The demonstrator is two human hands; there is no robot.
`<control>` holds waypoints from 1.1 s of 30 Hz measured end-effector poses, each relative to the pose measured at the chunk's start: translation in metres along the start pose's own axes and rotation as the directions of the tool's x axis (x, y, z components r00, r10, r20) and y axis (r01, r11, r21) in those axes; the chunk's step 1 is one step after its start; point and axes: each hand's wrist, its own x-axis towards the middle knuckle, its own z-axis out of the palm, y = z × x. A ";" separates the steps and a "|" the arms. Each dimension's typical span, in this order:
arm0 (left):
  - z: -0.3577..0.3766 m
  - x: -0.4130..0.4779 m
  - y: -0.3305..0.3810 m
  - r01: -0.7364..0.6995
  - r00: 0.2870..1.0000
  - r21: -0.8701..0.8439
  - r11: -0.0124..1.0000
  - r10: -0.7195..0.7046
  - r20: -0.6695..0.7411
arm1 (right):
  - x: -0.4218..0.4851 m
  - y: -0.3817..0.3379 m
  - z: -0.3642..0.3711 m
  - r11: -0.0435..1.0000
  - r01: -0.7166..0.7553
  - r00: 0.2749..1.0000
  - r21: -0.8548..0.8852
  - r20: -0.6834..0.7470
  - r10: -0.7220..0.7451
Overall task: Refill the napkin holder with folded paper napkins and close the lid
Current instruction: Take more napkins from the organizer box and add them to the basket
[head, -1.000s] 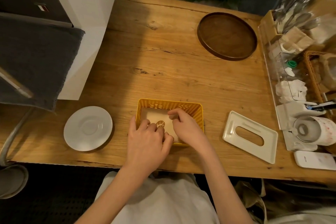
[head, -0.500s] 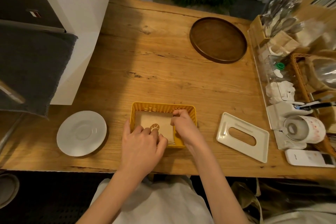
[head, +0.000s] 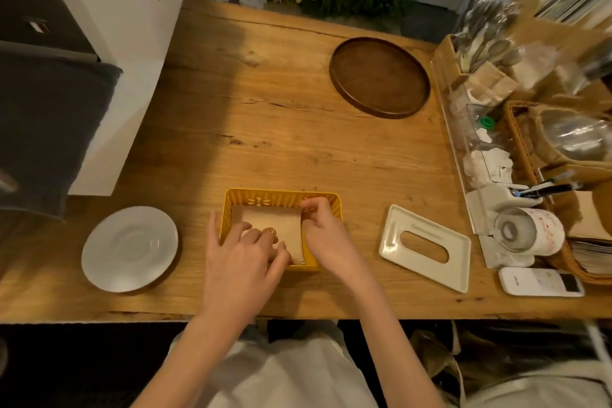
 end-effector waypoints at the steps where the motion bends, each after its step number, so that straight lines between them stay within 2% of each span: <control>1: 0.000 0.000 0.000 0.006 1.000 -0.016 1.000 -0.006 -0.004 | -0.006 0.001 -0.003 0.998 0.045 0.999 -0.033 -0.026 -0.046; 3: -0.002 0.000 -0.001 0.015 1.000 -0.048 0.999 -0.016 -0.018 | -0.016 0.003 -0.008 0.988 0.128 0.988 -0.090 -0.073 -0.135; 6: -0.006 0.000 0.002 0.015 0.996 -0.089 0.996 -0.023 -0.087 | -0.026 0.005 -0.023 0.976 0.217 0.967 -0.019 -0.134 -0.217; 10: -0.011 0.003 0.009 -0.008 0.979 -0.192 0.981 -0.031 -0.200 | -0.033 0.016 -0.046 0.963 0.250 0.953 0.103 -0.199 -0.226; 14: -0.012 0.011 0.035 -0.046 0.971 -0.365 0.930 -0.043 -0.234 | -0.037 0.039 -0.079 0.961 0.254 0.956 0.111 -0.181 -0.232; 26: 0.015 0.036 0.151 -0.039 0.996 -0.469 0.883 -0.004 -0.091 | -0.044 0.108 -0.174 0.976 0.198 0.969 0.086 -0.169 -0.181; 30: 0.028 0.040 0.194 -0.044 0.999 -0.483 0.875 0.047 -0.005 | -0.053 0.136 -0.213 0.980 0.193 0.964 0.058 -0.200 -0.178; 33: 0.041 0.044 0.221 -0.056 0.997 -0.504 0.862 0.072 0.014 | -0.061 0.159 -0.246 0.976 0.187 0.958 0.109 -0.240 -0.157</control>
